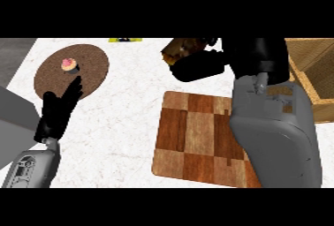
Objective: Pick the sweet potato from the cutting board and place it in the basket
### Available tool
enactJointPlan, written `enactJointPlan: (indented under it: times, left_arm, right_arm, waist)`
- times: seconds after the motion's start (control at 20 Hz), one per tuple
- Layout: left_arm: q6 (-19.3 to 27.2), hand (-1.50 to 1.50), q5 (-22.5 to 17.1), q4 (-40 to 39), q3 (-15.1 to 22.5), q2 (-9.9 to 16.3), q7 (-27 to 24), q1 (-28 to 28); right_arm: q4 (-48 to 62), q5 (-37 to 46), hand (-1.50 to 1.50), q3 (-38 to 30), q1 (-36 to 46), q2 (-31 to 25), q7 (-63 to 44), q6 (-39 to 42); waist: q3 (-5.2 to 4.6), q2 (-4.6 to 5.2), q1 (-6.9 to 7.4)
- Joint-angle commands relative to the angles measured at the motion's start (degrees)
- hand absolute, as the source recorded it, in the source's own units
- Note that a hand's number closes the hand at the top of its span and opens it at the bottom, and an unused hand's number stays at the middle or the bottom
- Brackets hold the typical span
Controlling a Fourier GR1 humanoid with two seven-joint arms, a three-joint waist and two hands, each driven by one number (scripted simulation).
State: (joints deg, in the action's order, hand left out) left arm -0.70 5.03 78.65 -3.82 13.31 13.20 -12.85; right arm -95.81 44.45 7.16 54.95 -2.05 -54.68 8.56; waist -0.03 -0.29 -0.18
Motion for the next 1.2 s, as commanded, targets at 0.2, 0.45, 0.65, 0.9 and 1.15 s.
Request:
enactJointPlan:
  times: [0.2,0.45,0.65,0.9,1.15]
  left_arm:
    - [-0.2,0.0,1.0,-0.3,0.4,-0.2,1.8,-2.8]
    - [-1.0,0.0,0.4,0.2,-0.7,0.9,-0.6,-0.6]
    - [0.7,0.0,1.5,0.5,0.8,-1.4,-0.9,1.0]
    - [0.4,0.0,1.2,-0.8,0.1,-1.3,-2.4,0.9]
    - [-1.5,0.0,-0.3,1.0,-1.6,0.8,1.1,-0.1]
  right_arm:
    - [8.8,0.8,1.5,-8.2,14.9,-3.8,-4.1,1.7]
    - [13.2,0.8,1.5,-9.4,15.2,-14.9,-2.4,12.8]
    - [19.3,4.5,1.5,-8.4,15.5,-21.7,0.7,16.1]
    - [24.2,3.9,1.5,-11.0,12.0,-27.4,6.5,18.2]
    - [24.5,5.1,1.5,-13.4,3.1,-34.7,15.6,15.3]
  waist:
    - [-0.02,0.31,0.59]
    - [-0.05,0.29,0.26]
    - [-0.06,0.42,0.57]
    - [-0.01,0.45,0.33]
    - [0.06,0.37,0.24]
